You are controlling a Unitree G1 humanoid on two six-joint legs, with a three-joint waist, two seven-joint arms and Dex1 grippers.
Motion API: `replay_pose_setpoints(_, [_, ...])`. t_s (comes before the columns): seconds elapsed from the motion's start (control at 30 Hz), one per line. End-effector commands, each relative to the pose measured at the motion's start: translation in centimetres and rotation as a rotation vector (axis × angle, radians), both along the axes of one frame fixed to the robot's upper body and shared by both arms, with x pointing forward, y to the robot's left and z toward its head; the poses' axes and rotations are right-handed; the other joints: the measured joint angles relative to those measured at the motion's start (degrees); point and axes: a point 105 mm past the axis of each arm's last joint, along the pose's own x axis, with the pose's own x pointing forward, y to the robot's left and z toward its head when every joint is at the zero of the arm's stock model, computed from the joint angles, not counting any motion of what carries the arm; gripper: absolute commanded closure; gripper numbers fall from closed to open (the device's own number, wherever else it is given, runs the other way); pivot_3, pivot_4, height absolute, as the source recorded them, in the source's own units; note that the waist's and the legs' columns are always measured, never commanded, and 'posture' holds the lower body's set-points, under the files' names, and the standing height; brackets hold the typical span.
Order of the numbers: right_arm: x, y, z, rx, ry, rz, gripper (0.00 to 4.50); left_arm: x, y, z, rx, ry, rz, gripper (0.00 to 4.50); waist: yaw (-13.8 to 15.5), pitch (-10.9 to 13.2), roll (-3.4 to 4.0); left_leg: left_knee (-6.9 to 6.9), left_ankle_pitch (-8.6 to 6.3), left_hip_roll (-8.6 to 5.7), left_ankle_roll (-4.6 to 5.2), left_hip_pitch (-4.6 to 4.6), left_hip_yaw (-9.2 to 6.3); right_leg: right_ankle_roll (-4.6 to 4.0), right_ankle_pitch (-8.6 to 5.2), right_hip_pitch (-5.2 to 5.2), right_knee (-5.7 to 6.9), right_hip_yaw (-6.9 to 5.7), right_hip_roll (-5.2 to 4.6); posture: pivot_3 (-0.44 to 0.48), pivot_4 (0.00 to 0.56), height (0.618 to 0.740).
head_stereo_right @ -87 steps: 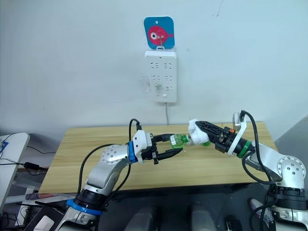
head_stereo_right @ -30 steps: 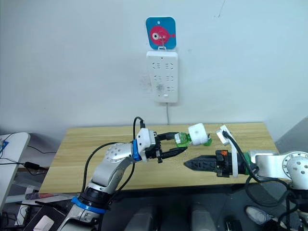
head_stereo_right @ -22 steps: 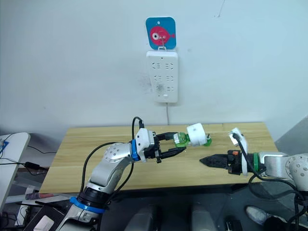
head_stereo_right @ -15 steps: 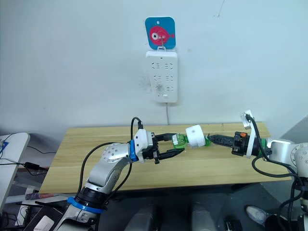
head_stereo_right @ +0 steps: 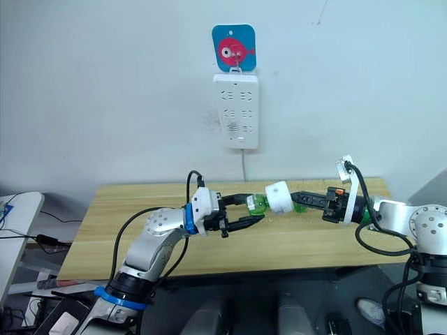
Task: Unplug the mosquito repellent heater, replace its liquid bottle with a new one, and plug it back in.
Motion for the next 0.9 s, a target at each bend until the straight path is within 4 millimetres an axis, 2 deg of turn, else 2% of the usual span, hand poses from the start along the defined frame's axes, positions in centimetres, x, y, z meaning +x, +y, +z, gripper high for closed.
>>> replay_pose_setpoints(0.03, [1.3, -1.9, -0.1, -0.028, -0.004, -0.08, 4.47, -0.6, -0.5, 1.5, -0.037, -0.057, -0.04, 2.26, 0.0, 0.0, 0.0, 0.0, 0.0, 0.0, 0.0, 0.0, 0.0, 0.0, 0.0, 0.0, 0.0, 0.0, 0.0, -0.012, 0.151, 0.74])
replay_pose_setpoints(0.13, [2.1, -3.1, -0.1, -0.03, -0.005, -0.124, 4.47, -0.6, -0.5, 1.5, -0.034, -0.058, -0.041, 2.26, 0.0, 0.0, 0.01, 0.0, 0.0, 0.0, 0.0, 0.01, 0.01, 0.0, 0.0, 0.0, 0.01, 0.0, 0.0, -0.013, 0.148, 0.74])
replay_pose_setpoints(0.27, [3.3, -2.9, 0.5, 0.007, -0.025, -0.152, 4.47, -0.5, -0.6, 1.6, -0.033, -0.06, -0.044, 2.26, -0.29, -0.01, 0.02, -0.02, 0.0, 0.03, 0.0, 0.03, 0.05, -0.01, 0.01, -0.02, 0.03, 0.01, 0.01, -0.016, 0.144, 0.74])
replay_pose_setpoints(0.43, [4.7, -1.6, -0.3, -0.025, -0.048, -0.167, 4.47, -0.7, -0.7, 1.6, -0.033, -0.059, -0.058, 2.26, -0.15, -0.03, 0.04, -0.02, 0.0, 0.03, 0.0, 0.02, 0.02, -0.01, 0.01, -0.01, 0.04, 0.0, 0.04, -0.018, 0.141, 0.74])
replay_pose_setpoints(0.53, [4.9, 0.4, -2.2, -0.057, -0.037, -0.13, 4.47, -0.7, -1.0, 1.8, -0.039, -0.061, -0.065, 2.26, -0.15, -0.03, 0.04, -0.01, 0.0, -0.01, 0.0, 0.01, 0.03, 0.03, 0.04, -0.01, 0.03, 0.04, 0.01, -0.019, 0.136, 0.74])
replay_pose_setpoints(0.63, [3.9, 1.9, -4.3, -0.124, -0.042, -0.06, 4.47, -0.6, -1.1, 1.9, -0.04, -0.065, -0.066, 2.26, -0.14, -0.05, 0.07, 0.0, 0.0, -0.01, 0.0, 0.02, 0.01, 0.05, 0.06, -0.02, 0.05, 0.03, 0.01, -0.005, 0.129, 0.74])
replay_pose_setpoints(0.7, [2.8, 2.5, -4.6, -0.12, -0.031, -0.001, 4.47, -0.6, -1.1, 1.9, -0.039, -0.066, -0.063, 2.26, -0.1, -0.05, 0.07, -0.01, 0.0, -0.02, 0.0, 0.02, -0.01, 0.05, 0.06, -0.02, 0.05, 0.02, 0.01, -0.005, 0.129, 0.74])
replay_pose_setpoints(0.8, [-0.3, 3.1, -3.8, -0.085, -0.017, 0.154, 4.47, -0.5, -0.7, 1.7, -0.029, -0.064, -0.045, 2.26, 0.03, -0.05, 0.07, 0.0, 0.0, -0.05, 0.0, 0.01, -0.03, 0.06, 0.06, -0.02, 0.04, 0.03, 0.0, 0.006, 0.129, 0.74])
replay_pose_setpoints(0.9, [-2.2, 3.0, -2.5, -0.062, -0.025, 0.248, 4.47, -0.5, -0.3, 1.2, -0.01, -0.062, -0.031, 2.26, 0.08, -0.05, 0.07, 0.01, -0.01, -0.06, 0.01, 0.01, -0.03, 0.07, 0.07, -0.01, 0.01, 0.03, -0.02, 0.007, 0.128, 0.74])
